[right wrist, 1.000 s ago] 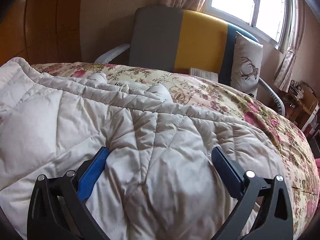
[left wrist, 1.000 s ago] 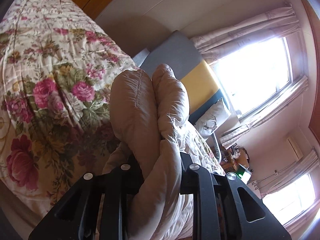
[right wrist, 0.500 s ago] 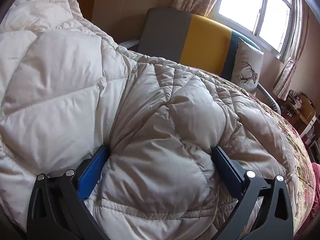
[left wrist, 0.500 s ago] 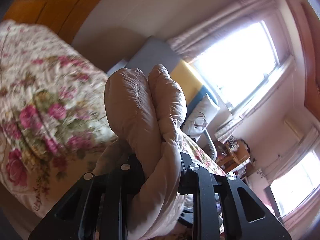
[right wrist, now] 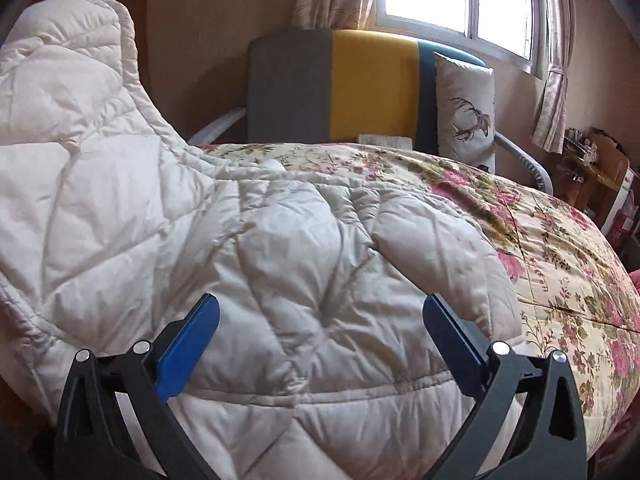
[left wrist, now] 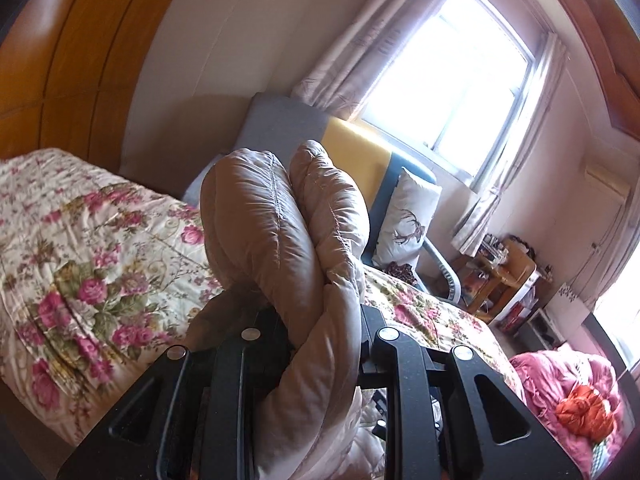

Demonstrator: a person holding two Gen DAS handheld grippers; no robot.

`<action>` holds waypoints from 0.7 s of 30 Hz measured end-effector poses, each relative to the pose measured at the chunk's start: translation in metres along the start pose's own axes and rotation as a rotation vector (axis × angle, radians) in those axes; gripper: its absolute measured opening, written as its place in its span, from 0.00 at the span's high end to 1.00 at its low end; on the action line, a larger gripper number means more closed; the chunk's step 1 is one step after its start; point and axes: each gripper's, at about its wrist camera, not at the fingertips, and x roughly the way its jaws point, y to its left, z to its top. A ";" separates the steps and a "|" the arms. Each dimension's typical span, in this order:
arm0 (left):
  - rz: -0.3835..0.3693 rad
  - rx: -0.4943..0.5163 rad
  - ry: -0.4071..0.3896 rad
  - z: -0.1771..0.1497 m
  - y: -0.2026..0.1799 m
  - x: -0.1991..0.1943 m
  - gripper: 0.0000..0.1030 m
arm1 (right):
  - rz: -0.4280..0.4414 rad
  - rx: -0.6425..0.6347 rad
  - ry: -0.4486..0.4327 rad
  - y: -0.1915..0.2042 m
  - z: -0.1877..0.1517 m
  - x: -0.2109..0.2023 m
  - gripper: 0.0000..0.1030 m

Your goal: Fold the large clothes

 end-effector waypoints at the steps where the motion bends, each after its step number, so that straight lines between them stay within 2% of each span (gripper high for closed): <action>1: 0.002 0.013 0.001 0.000 -0.005 0.002 0.79 | 0.025 0.003 0.038 -0.002 -0.002 0.010 0.02; 2: 0.004 0.026 0.001 -0.001 -0.012 0.003 0.79 | 0.041 -0.004 0.066 0.002 -0.007 0.018 0.02; 6: 0.013 0.097 0.026 -0.007 -0.040 0.018 0.79 | 0.010 -0.143 0.037 0.028 -0.018 0.030 0.02; 12: 0.021 0.221 0.056 -0.023 -0.080 0.047 0.79 | 0.113 -0.084 0.067 0.003 -0.009 0.024 0.02; 14: 0.022 0.251 0.059 -0.028 -0.088 0.056 0.79 | 0.122 -0.041 0.040 -0.016 -0.002 0.009 0.02; 18: 0.030 0.310 0.082 -0.041 -0.103 0.075 0.79 | 0.043 0.040 -0.005 -0.068 0.008 -0.024 0.02; 21: 0.034 0.360 0.099 -0.053 -0.117 0.088 0.79 | -0.090 0.090 0.035 -0.111 0.003 -0.031 0.02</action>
